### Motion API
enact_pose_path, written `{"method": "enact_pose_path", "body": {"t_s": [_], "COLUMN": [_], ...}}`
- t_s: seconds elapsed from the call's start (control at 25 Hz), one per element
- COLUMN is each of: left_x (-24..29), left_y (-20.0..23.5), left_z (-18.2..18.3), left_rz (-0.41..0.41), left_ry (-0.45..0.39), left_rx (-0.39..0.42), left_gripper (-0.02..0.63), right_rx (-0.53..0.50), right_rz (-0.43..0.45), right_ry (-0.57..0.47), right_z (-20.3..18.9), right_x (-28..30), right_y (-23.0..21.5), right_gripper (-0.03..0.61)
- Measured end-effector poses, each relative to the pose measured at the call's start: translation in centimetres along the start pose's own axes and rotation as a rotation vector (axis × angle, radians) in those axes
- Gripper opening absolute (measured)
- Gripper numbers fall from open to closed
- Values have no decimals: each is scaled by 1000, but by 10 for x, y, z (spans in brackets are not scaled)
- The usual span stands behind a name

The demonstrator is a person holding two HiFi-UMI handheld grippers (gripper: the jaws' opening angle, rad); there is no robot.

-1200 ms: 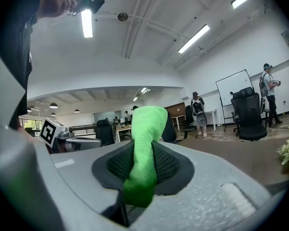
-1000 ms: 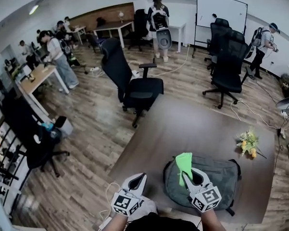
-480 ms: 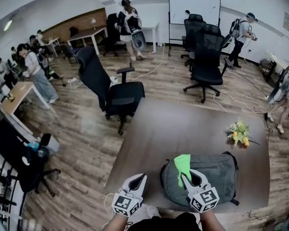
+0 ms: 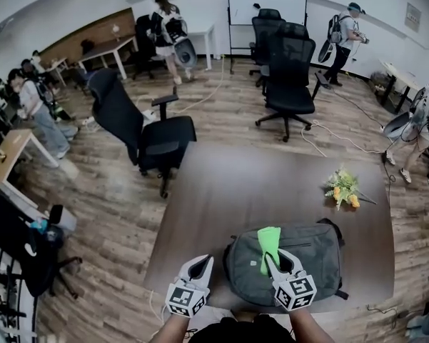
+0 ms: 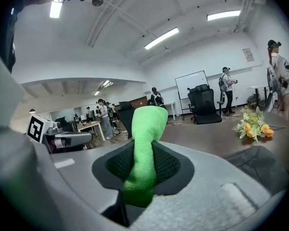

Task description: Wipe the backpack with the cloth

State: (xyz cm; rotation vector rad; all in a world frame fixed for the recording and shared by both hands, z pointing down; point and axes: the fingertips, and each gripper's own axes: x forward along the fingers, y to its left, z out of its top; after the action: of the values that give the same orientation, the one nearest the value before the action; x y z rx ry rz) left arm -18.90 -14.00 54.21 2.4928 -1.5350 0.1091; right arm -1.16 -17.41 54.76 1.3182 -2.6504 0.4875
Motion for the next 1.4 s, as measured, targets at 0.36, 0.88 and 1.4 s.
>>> {"method": "enact_pose_path", "body": {"t_s": [0.36, 0.88, 1.4], "left_x": [25, 42, 48], "left_y": [-1, 8, 9], "left_z": [-14, -31, -34], "left_rz": [-11, -24, -38], "left_ry": [56, 115, 136], "left_rx": [13, 27, 44], "left_gripper": [18, 18, 19], "right_rx": [46, 52, 21], "right_rz": [13, 15, 39], "right_ry": [55, 168, 316], "right_z": [-22, -62, -103], "right_x": [21, 60, 92], "right_y": [-14, -15, 1], "right_gripper": [100, 100, 100]}}
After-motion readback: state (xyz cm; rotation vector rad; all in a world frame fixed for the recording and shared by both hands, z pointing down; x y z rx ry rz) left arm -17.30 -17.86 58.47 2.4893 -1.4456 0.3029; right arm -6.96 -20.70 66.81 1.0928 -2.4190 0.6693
